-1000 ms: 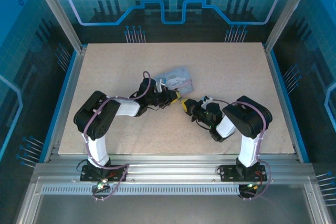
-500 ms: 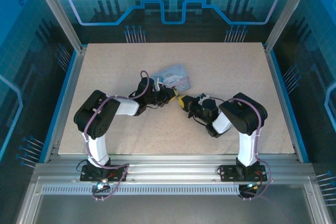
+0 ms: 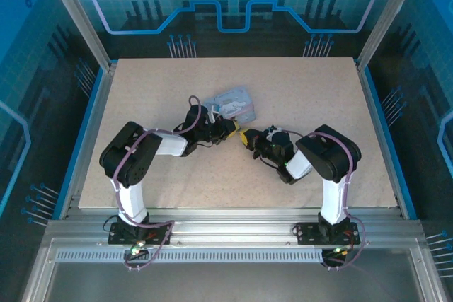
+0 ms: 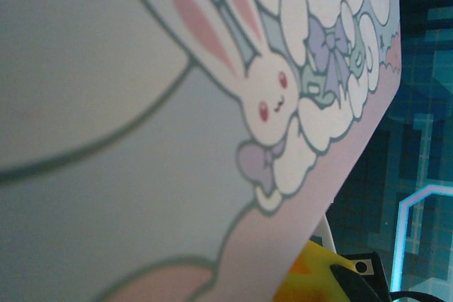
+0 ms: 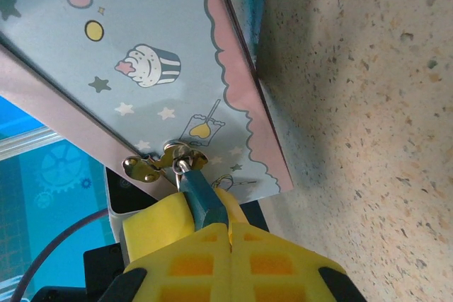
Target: Unlock a padlock with a key
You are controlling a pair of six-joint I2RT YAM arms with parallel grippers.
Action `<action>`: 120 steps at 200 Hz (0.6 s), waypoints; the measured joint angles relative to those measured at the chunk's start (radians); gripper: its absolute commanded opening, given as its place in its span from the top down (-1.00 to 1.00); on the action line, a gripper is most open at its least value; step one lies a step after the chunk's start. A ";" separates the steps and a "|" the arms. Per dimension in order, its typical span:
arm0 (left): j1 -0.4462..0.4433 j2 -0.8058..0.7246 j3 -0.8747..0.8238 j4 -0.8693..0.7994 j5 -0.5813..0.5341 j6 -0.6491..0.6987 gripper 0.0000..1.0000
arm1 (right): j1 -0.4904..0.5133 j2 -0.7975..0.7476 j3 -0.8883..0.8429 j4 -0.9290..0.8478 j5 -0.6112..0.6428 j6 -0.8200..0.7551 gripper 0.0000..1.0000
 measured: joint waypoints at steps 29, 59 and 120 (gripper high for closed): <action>0.000 0.000 0.000 -0.015 0.001 0.019 1.00 | -0.002 -0.009 -0.003 -0.021 -0.011 -0.014 0.88; -0.002 -0.001 0.000 -0.045 0.026 0.047 1.00 | -0.009 -0.041 -0.030 -0.055 -0.039 -0.041 0.79; -0.021 -0.018 0.001 -0.107 0.089 0.098 1.00 | -0.050 -0.192 -0.114 -0.201 -0.099 -0.140 0.56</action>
